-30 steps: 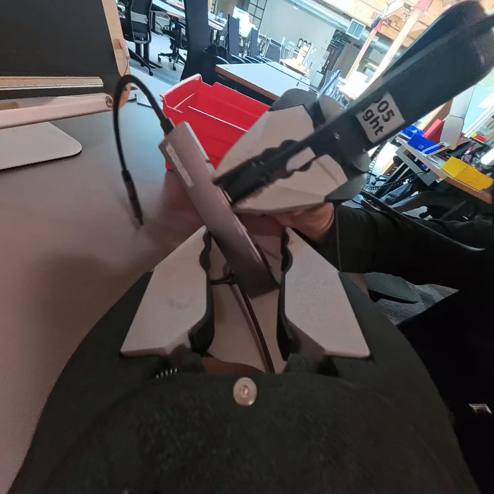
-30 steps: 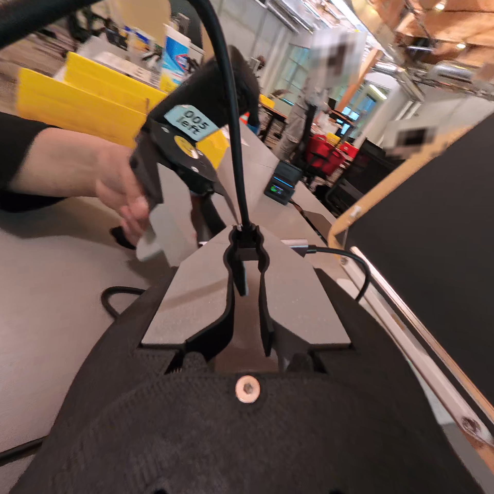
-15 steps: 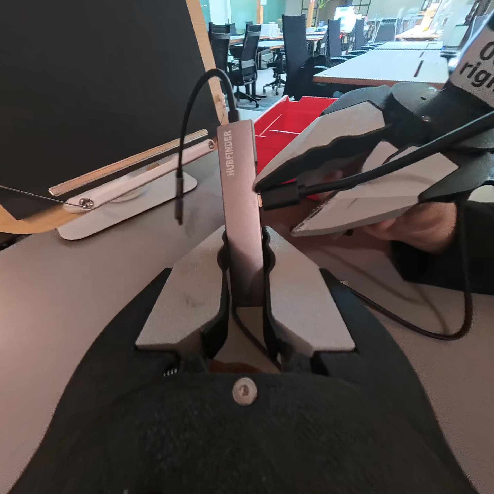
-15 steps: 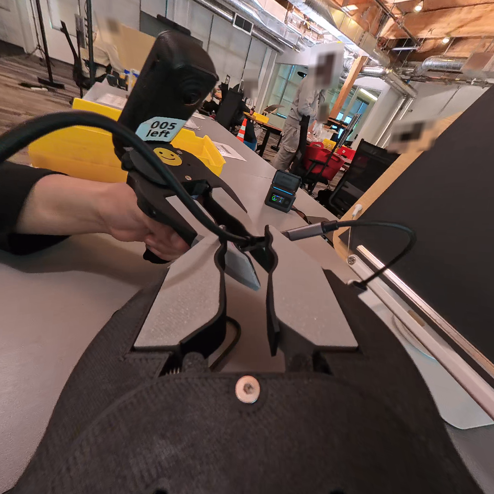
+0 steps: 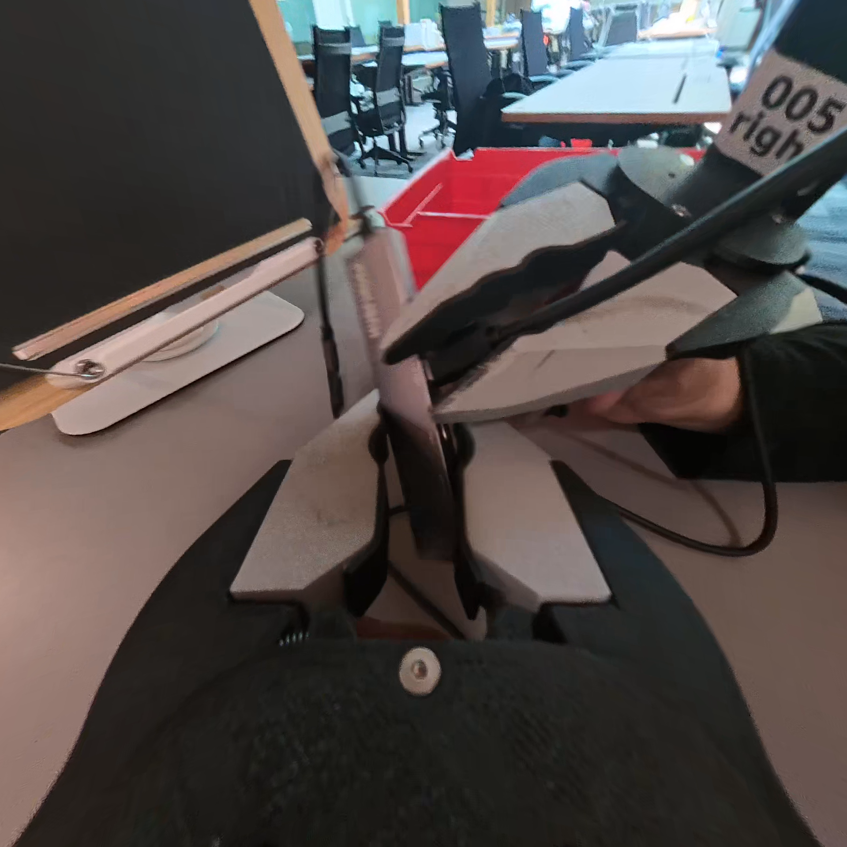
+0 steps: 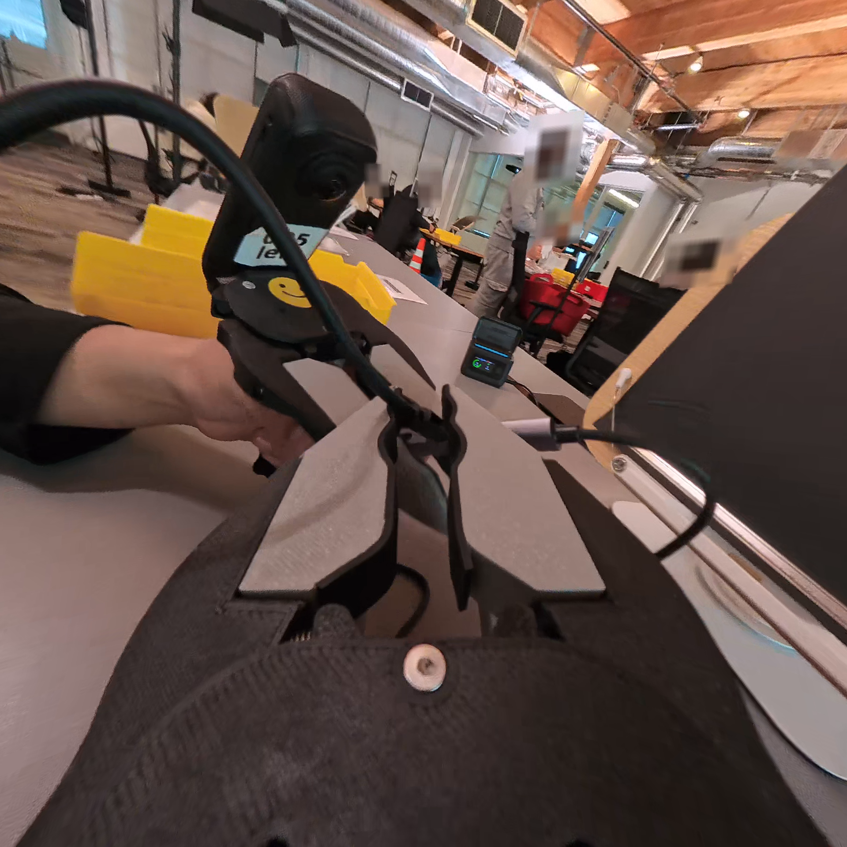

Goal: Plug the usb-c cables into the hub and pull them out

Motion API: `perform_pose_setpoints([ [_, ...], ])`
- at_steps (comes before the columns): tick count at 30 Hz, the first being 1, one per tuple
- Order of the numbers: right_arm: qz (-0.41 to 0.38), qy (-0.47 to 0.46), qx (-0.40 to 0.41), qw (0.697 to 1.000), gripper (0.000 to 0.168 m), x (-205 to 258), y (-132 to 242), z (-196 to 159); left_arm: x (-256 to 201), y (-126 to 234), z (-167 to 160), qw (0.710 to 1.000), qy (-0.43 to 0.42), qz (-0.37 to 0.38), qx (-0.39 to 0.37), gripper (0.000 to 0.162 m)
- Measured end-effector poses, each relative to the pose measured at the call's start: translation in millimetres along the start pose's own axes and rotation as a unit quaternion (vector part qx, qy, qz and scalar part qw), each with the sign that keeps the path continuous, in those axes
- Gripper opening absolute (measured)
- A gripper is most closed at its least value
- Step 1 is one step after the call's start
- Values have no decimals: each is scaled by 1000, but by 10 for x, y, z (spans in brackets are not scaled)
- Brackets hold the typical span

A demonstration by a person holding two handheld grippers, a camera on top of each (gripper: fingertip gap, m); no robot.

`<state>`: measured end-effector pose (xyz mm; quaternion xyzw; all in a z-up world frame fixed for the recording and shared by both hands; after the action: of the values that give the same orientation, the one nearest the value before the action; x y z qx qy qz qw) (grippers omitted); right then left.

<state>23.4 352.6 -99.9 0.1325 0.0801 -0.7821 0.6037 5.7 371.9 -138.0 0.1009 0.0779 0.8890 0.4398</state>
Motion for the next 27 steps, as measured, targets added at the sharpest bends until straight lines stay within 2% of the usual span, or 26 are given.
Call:
perform_pose_setpoints([
  [1, 7, -12, -6, 1000, 14, -5, -1, 7, 41, 22, 34, 1000, 10, 5, -11, 19],
  [5, 3, -66, 17, 998, 13, -82, -30, -70, 130, -10, -12, 998, -16, 61, 4, 18],
  [7, -12, -81, 21, 996, 12, -125, -18, -97, 134, -55, -31, 998, 23, 58, 11, 18],
  [14, -87, -32, 79, 993, 10, -172, -53, -132, 236, -95, -51, 995, 34, 93, 13, 18],
  [23, -84, -19, 77, 993, 10, -170, -39, -84, 237, -82, -2, 995, 23, 100, -2, 18],
  [25, -69, -19, 58, 996, 10, -156, -48, -67, 241, -50, 39, 991, -35, 123, -27, 16],
  [27, -69, -32, 56, 996, 11, -150, -73, -106, 288, -18, 25, 968, -155, 193, -35, 15],
])
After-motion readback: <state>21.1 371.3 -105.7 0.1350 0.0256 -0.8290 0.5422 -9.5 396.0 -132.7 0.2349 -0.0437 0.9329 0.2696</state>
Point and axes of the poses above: each gripper's, where its closed fingertips meet, y back along the fingers, z out of its top, x = y × z across the jaws, the point moved 4 cm from there along y, back along the fingers, and after that the axes turned 13 degrees about z, right-handed, at the moved point
